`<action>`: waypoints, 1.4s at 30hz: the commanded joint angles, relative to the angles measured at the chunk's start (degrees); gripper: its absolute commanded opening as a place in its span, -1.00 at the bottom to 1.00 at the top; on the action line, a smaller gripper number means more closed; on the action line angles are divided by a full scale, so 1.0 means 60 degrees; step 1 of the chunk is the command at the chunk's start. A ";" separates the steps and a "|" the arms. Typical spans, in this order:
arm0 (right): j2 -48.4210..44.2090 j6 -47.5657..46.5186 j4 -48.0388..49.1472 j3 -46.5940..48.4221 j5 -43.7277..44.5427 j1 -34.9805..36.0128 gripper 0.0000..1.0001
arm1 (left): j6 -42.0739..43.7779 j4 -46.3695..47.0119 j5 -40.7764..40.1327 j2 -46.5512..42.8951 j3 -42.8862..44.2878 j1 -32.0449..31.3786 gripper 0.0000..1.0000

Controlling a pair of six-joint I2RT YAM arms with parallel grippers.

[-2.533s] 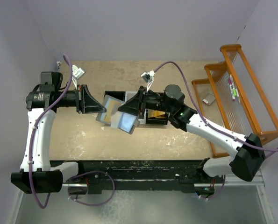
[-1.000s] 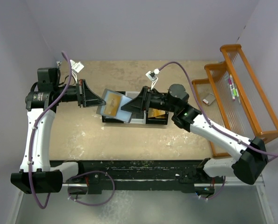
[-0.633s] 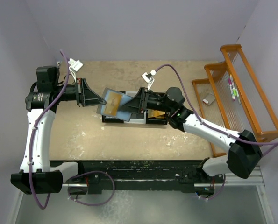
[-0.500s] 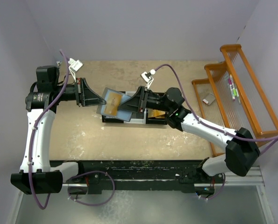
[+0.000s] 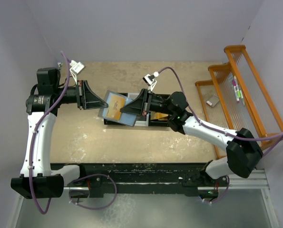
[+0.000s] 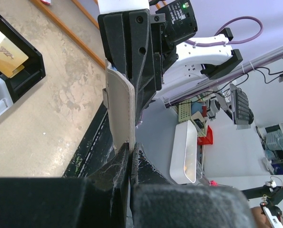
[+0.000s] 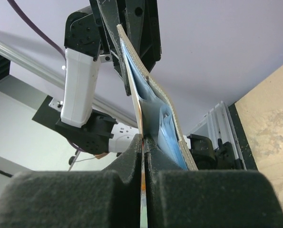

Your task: Take the credit cards out of the card holder

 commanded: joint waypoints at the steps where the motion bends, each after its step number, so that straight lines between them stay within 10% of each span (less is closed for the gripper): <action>1: -0.0354 0.0168 0.0770 -0.0235 -0.0318 0.0051 -1.00 | -0.0023 0.0217 0.0374 -0.0177 -0.0005 0.0009 -1.00; 18: -0.1865 -0.0190 -0.0195 -0.1466 -0.0921 -0.1236 -1.00 | 0.0263 -0.0028 0.0233 -0.0115 0.0218 0.0067 -1.00; 33: -0.3616 -0.4263 -0.7974 -0.1392 -0.0612 -0.4009 -1.00 | 0.1076 -0.0771 -0.0097 0.0058 0.0884 0.0081 -1.00; 42: -0.2146 -0.6182 -1.0222 -0.0659 0.2810 -0.4170 -1.00 | 0.1684 -0.1261 0.0216 -0.0022 0.1204 0.0081 -1.00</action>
